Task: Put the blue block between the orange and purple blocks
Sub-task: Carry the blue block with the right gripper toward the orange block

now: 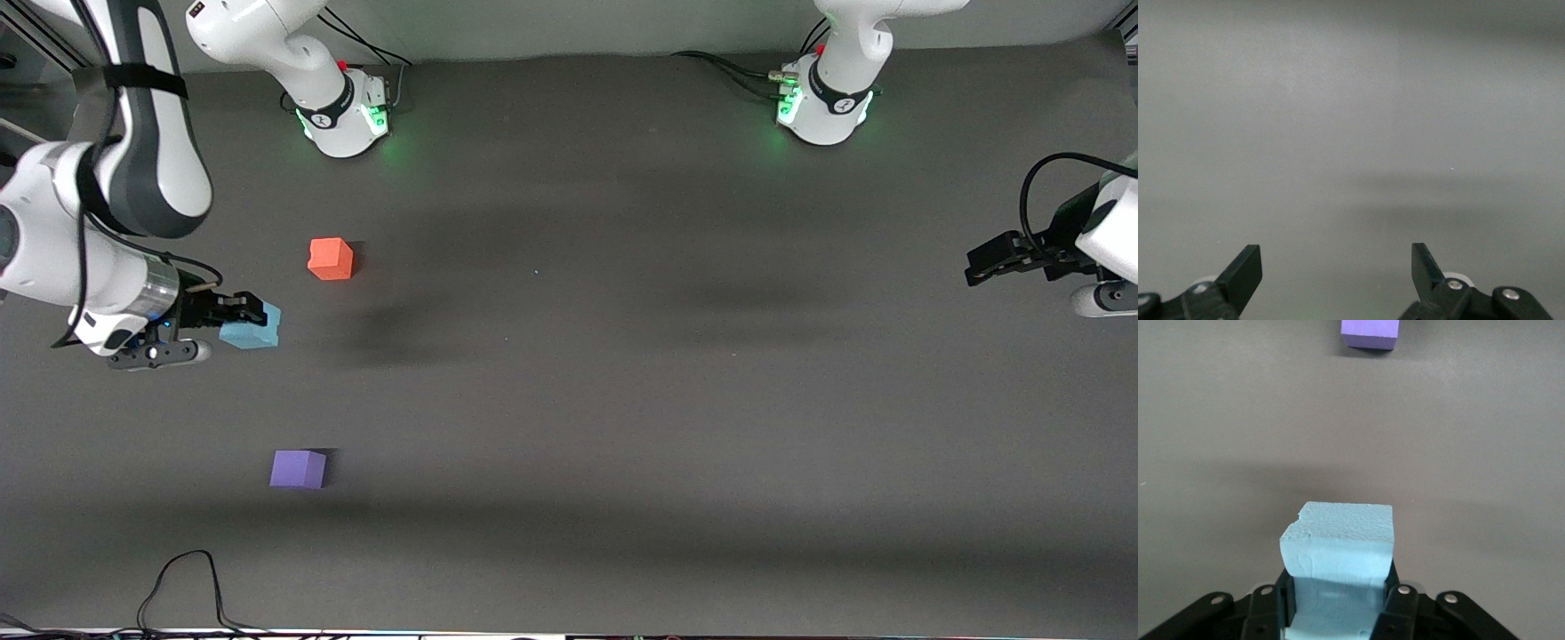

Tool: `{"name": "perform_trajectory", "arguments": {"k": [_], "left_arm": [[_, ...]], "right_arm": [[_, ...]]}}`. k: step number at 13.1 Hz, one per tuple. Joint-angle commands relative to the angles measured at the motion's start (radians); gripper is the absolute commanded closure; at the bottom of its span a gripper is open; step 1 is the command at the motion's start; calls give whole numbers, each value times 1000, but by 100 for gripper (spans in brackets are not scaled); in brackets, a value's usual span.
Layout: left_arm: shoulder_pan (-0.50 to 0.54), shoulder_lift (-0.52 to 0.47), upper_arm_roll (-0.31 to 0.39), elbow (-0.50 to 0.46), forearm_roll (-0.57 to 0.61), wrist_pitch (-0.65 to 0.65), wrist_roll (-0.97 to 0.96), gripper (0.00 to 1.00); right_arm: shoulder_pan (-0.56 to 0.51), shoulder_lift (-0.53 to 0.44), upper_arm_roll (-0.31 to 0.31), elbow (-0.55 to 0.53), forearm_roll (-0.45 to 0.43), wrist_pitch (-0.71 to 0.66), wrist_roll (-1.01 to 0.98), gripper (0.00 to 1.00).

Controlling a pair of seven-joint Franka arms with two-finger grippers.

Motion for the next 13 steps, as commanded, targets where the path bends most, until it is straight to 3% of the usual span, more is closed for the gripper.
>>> {"name": "perform_trajectory", "arguments": {"k": [1, 3, 7, 9, 13], "left_arm": [[-18, 0, 8, -9, 15, 3, 18, 0], [-17, 0, 8, -9, 12, 9, 18, 0], [-15, 0, 8, -8, 15, 11, 55, 0], [-5, 2, 16, -8, 12, 14, 189, 0], [-6, -4, 16, -6, 12, 9, 181, 0]], "right_arm": [[26, 88, -1, -62, 17, 151, -25, 99], [26, 130, 4, -139, 83, 280, -76, 99], [32, 274, 5, -159, 393, 356, -316, 99], [46, 309, 7, -161, 421, 382, -335, 99], [47, 328, 9, -165, 424, 390, -335, 99]]}}
